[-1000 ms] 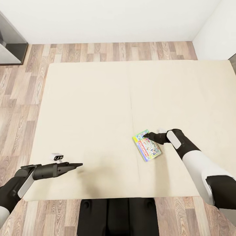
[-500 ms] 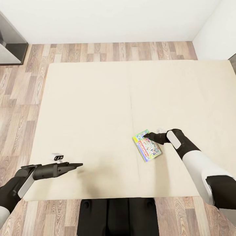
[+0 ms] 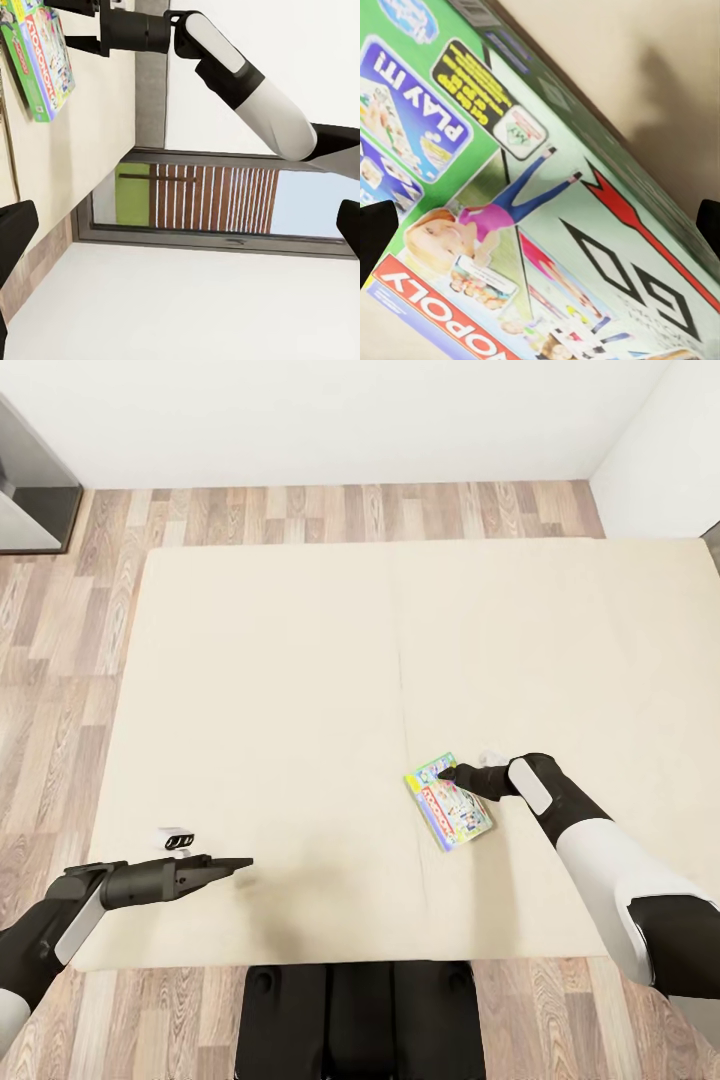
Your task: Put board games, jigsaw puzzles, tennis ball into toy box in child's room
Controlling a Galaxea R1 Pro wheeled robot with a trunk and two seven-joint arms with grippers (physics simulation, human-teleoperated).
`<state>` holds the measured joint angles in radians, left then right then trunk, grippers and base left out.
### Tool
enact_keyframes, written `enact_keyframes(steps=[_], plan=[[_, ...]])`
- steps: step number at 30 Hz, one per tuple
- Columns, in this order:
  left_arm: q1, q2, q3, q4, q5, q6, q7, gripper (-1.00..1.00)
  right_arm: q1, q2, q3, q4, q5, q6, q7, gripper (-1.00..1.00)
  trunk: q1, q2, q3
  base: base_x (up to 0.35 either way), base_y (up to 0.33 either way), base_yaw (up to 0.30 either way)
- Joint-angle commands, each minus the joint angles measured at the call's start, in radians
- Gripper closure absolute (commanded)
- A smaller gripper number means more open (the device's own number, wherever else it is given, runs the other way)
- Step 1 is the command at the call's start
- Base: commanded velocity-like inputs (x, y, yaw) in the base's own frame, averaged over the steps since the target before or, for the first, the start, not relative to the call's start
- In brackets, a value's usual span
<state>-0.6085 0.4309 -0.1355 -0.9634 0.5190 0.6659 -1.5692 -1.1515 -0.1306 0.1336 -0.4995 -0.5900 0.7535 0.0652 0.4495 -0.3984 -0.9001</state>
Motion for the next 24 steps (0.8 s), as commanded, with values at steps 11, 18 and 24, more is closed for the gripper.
enact_keyframes(steps=[11,18,24], plan=[[-0.001,0.002,-0.004,0.0,0.006,0.011,-0.002,-1.0,0.0,0.0,0.006,-0.001,0.007,0.002,0.004,-1.0,0.001,-0.002,-0.006,0.0,0.0,0.0],[-0.001,-0.006,-0.002,0.002,0.006,0.014,-0.002,-1.0,0.006,0.015,0.009,0.0,0.027,0.016,-0.002,-1.0,0.001,-0.002,-0.006,0.0,0.0,0.0],[-0.001,-0.004,-0.001,0.002,0.006,0.014,-0.002,-1.0,0.008,0.018,0.029,0.001,0.017,0.002,-0.004,-1.0,0.001,-0.002,-0.006,0.0,0.0,0.0]])
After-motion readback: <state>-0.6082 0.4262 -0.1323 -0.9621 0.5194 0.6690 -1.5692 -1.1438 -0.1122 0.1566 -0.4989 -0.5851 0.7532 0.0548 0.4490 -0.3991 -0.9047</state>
